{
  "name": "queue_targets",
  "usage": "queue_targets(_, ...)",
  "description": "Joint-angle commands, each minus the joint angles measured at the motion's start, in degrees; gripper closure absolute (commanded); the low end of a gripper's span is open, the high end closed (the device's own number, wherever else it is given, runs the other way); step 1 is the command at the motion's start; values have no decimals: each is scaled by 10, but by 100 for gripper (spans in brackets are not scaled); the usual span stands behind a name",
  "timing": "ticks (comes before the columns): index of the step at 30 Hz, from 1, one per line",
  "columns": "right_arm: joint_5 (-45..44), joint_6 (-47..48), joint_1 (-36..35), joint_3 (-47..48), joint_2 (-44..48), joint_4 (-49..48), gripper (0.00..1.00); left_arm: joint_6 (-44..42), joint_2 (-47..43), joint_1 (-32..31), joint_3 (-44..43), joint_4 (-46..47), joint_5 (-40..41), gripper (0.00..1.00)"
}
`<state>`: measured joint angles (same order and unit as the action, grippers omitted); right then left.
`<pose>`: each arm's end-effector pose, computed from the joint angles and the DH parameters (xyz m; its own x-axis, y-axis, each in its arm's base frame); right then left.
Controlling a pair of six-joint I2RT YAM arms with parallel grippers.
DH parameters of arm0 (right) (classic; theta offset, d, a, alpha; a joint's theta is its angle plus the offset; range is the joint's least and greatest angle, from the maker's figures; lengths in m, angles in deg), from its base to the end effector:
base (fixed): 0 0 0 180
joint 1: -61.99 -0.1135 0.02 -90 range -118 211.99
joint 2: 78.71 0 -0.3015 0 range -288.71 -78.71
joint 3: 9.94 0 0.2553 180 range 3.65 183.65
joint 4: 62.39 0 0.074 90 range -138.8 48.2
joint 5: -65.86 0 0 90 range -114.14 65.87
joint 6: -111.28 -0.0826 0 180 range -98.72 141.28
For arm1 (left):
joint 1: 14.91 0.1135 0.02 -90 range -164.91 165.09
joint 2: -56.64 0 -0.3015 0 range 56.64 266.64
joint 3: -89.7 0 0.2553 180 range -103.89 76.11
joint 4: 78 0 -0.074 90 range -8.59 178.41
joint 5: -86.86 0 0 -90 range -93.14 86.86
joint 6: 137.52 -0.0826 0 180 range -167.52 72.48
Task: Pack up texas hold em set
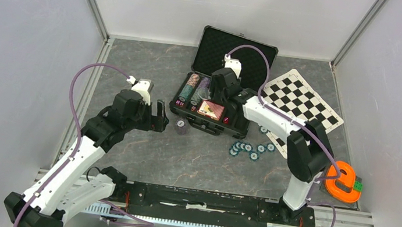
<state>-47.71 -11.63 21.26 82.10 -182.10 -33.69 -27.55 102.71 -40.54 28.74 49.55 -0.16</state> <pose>0.3661 0.2717 0.2602 -0.6083 0.1334 -0.7824 -0.0424 0.9789 0.1999 0.1656 -0.0747 0.3008 -0.6514 -0.0658 -0.7559 0.1834 0.9531 -0.2409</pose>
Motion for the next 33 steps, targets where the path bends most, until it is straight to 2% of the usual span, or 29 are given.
queue_targets(1,-12,-1,11,35,-30,-2,44,-27,-2,-1,-3,16,7,0)
queue_targets(4,3,14,16,36,-37,-1,39,-27,-4,0,-3,16,9,0)
queue_targets(6,17,32,18,37,-36,-1,30,-27,-4,0,-3,16,9,0)
queue_targets(8,32,55,19,36,-26,-1,14,-27,-5,0,-2,16,8,0)
queue_targets(12,63,98,20,7,20,-13,6,-27,-5,0,-2,16,6,0)
queue_targets(19,130,161,19,-161,172,-52,5,-27,-4,0,-2,16,1,0)
queue_targets(26,94,197,19,-304,335,-38,5,-26,7,-1,-2,16,-25,0)
queue_targets(33,80,231,19,-371,413,-36,5,-10,11,-1,-3,12,-41,0)
